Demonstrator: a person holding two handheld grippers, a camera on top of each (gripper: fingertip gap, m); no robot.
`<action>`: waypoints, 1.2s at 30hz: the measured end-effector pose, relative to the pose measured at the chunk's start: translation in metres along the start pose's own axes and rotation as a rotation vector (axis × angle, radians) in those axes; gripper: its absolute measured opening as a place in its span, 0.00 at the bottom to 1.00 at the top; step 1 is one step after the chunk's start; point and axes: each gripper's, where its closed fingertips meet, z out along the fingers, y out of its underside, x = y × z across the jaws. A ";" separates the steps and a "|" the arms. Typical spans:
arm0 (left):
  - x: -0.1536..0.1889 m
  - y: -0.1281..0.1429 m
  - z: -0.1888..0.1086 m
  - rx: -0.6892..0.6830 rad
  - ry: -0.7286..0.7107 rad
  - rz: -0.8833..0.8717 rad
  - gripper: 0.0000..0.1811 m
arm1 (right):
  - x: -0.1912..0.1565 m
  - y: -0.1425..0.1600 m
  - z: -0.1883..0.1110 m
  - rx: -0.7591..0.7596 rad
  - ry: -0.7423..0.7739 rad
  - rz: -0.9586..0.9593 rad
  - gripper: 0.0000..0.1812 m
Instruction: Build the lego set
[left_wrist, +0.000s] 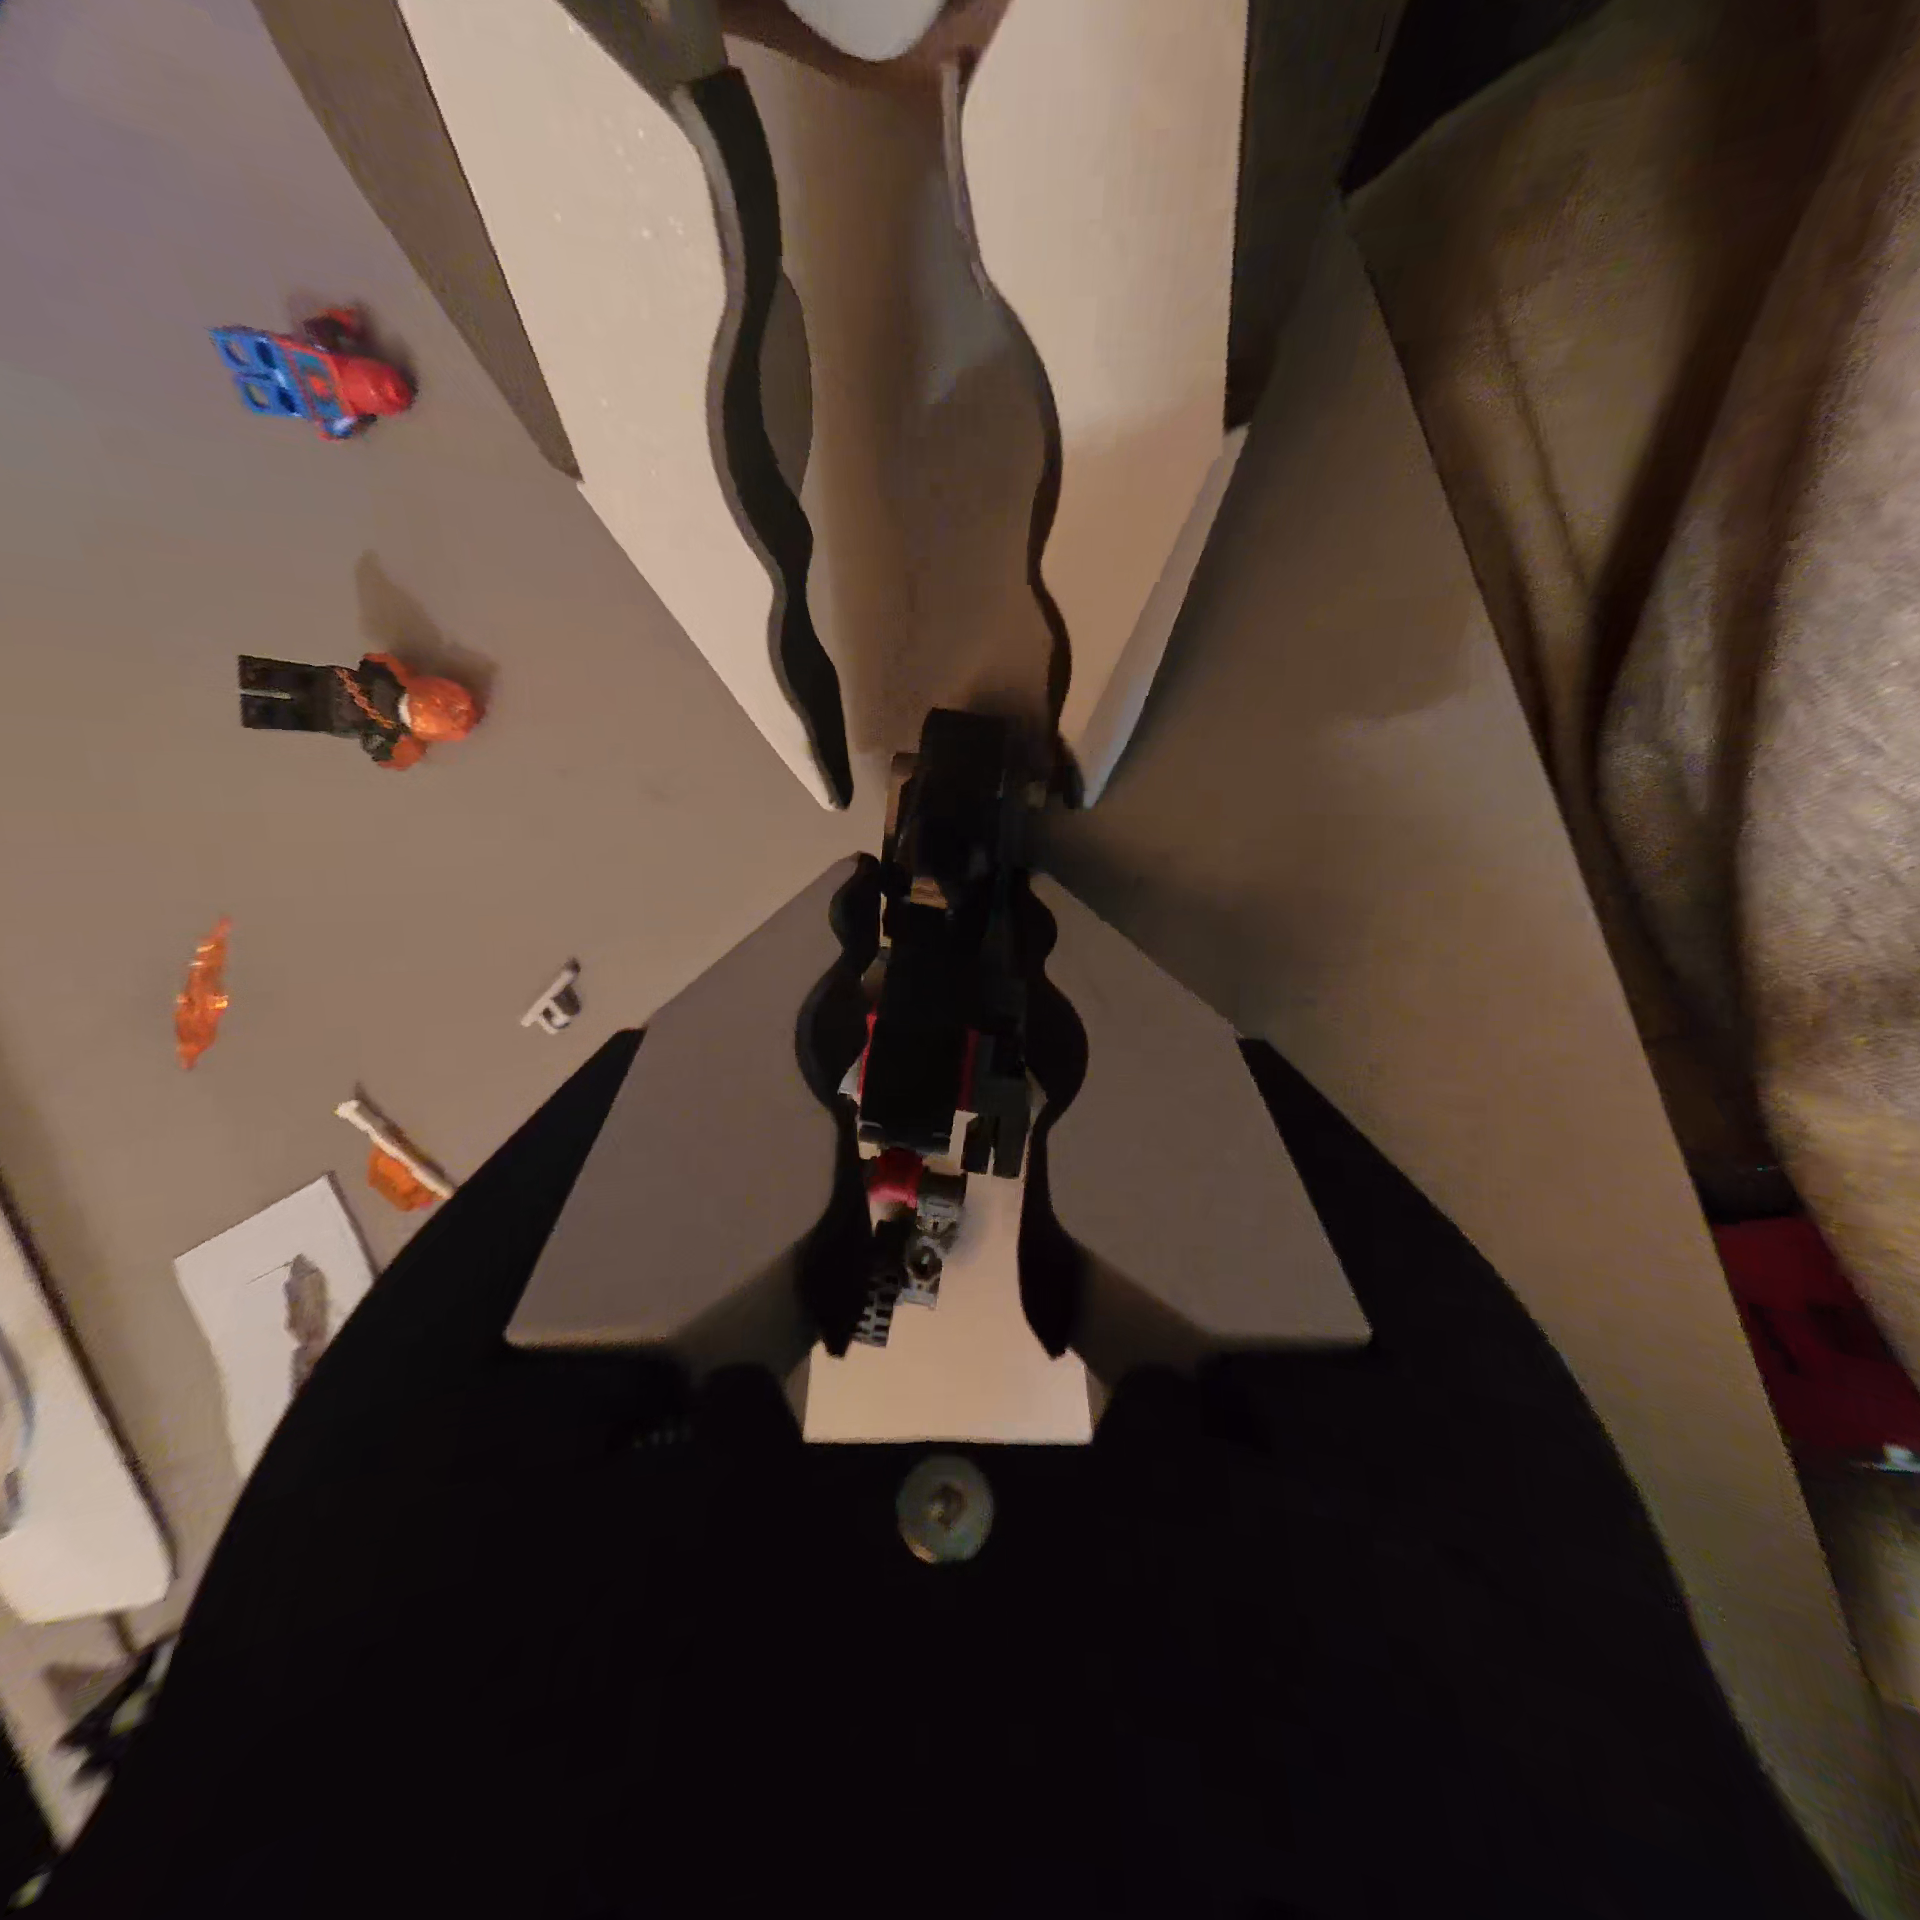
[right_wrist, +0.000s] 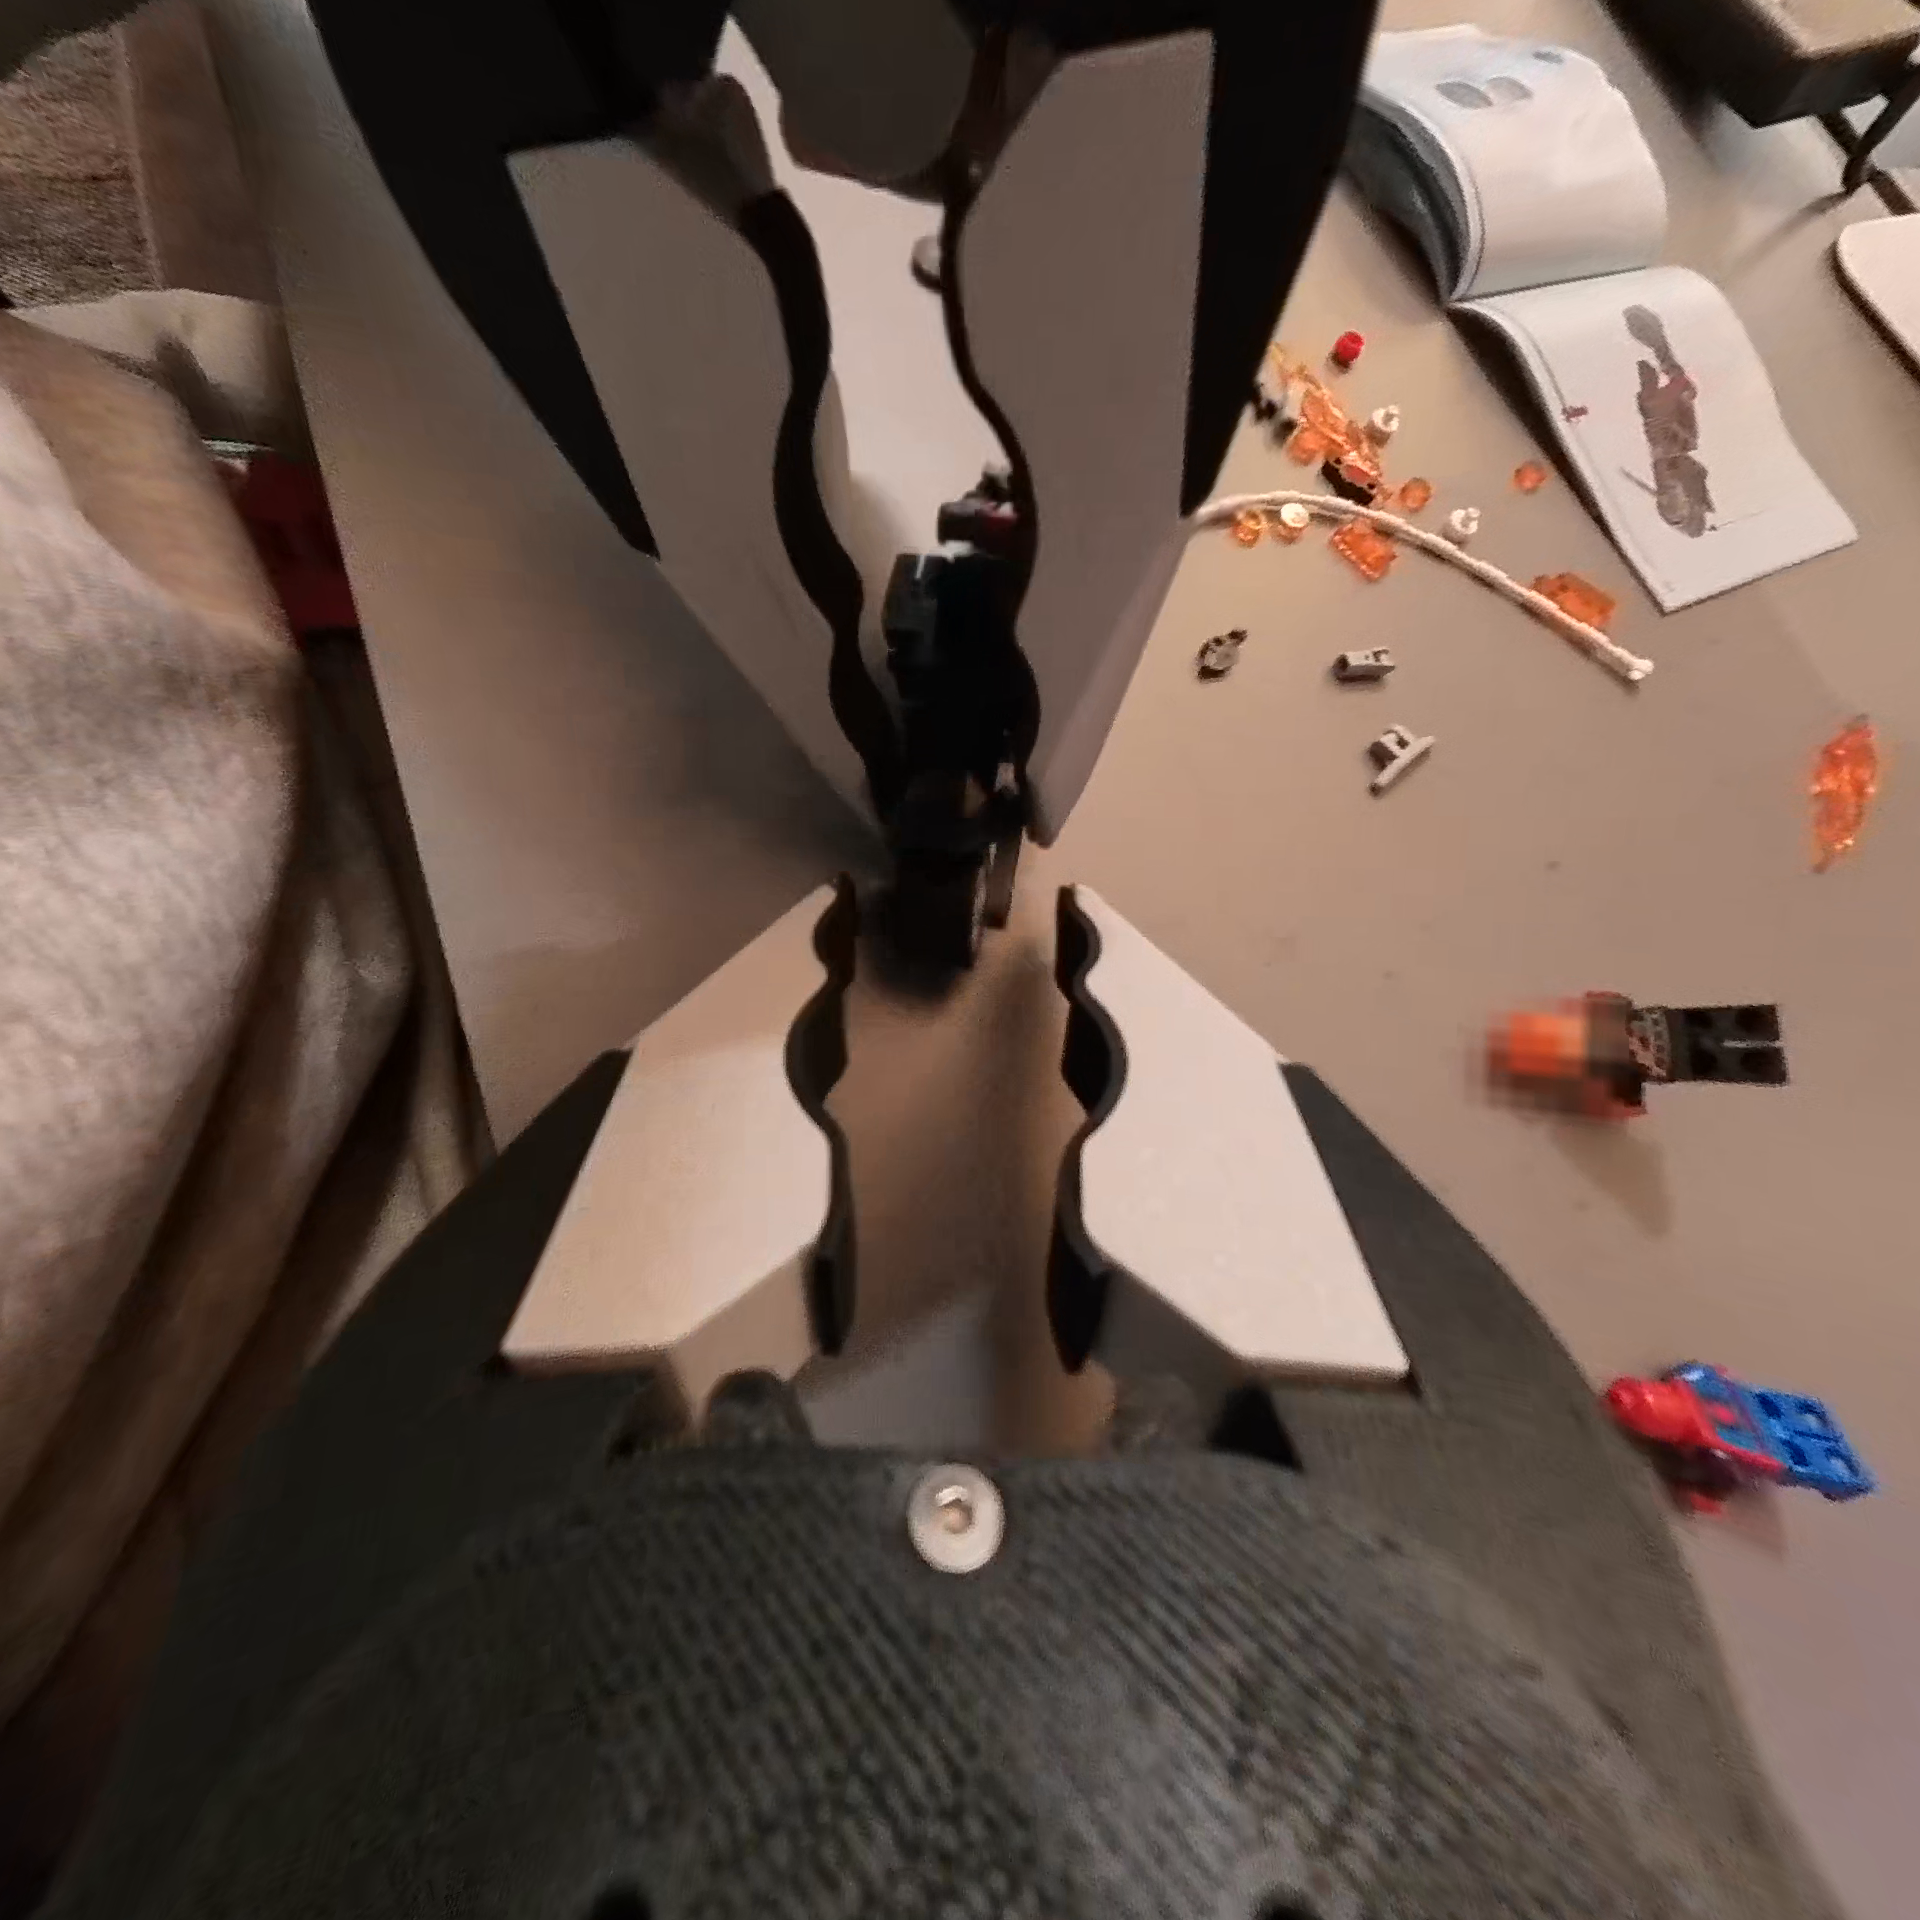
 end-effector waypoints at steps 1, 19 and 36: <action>0.001 -0.001 0.001 0.011 0.031 -0.022 0.14 | 0.001 0.000 0.000 0.000 0.009 -0.006 0.20; -0.007 0.000 0.004 0.039 0.330 -0.301 0.14 | 0.011 0.009 -0.002 -0.037 0.077 0.122 0.14; -0.010 -0.002 0.006 0.123 0.285 -0.260 0.15 | 0.009 0.008 -0.009 0.005 -0.008 0.320 0.22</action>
